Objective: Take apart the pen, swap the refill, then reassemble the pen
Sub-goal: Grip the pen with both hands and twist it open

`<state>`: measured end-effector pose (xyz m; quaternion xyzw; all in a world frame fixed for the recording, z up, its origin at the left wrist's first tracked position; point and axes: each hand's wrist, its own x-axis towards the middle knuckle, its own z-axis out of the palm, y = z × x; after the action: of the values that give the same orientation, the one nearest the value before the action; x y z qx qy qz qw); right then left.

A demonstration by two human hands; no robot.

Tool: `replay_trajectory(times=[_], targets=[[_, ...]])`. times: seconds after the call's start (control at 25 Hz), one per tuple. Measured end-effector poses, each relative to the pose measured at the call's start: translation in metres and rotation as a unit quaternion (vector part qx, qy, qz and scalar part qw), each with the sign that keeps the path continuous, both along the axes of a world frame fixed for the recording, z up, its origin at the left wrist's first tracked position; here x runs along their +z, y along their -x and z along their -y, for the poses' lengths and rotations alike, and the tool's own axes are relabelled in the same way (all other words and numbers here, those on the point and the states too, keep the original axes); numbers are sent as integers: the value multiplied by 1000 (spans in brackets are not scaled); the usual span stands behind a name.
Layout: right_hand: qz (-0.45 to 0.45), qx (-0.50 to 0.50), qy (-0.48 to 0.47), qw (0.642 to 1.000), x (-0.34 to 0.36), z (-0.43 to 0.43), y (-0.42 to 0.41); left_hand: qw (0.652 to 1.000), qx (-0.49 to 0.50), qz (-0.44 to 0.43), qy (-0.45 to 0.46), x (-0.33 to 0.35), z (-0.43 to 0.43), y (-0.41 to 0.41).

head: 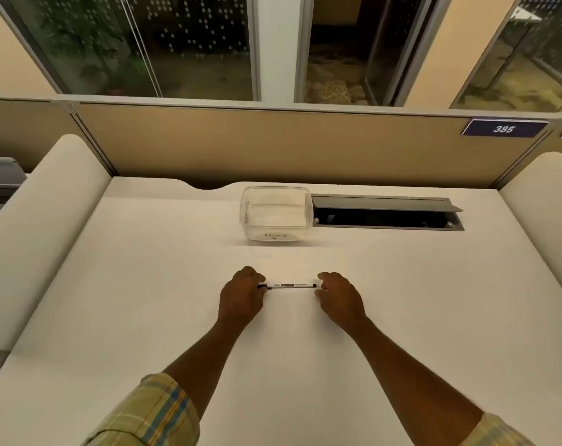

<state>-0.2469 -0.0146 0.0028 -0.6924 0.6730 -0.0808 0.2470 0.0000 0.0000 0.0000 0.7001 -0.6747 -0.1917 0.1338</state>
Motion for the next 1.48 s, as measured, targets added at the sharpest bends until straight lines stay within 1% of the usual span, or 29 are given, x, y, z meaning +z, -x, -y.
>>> replay_trajectory(times=[0.24, 0.4, 0.64, 0.96, 1.12, 1.28, 1.48], targets=[[-12, -1, -7, 1000, -11, 10, -6, 999, -30, 9, -36, -9, 17, 7], [-10, -4, 6, 1000, -16, 15, -6, 999, -34, 15, -27, -13, 20, 7], [6, 4, 20, 1000, -19, 15, -8, 999, -31, -2, -27, -12, 23, 9], [53, 8, 30, 998, -8, 10, -9, 999, -31, 13, -34, -1, 13, 6], [120, 3, 28, 992, 3, 10, -4, 999, -18, -9, -40, 8, 7, 1], [134, 29, -13, 990, 22, 9, 4, 999, -20, -25, 2, 20, -6, -4], [153, 20, 8, 988, 47, -1, 10, 992, -48, -65, 94, 38, -27, -1]])
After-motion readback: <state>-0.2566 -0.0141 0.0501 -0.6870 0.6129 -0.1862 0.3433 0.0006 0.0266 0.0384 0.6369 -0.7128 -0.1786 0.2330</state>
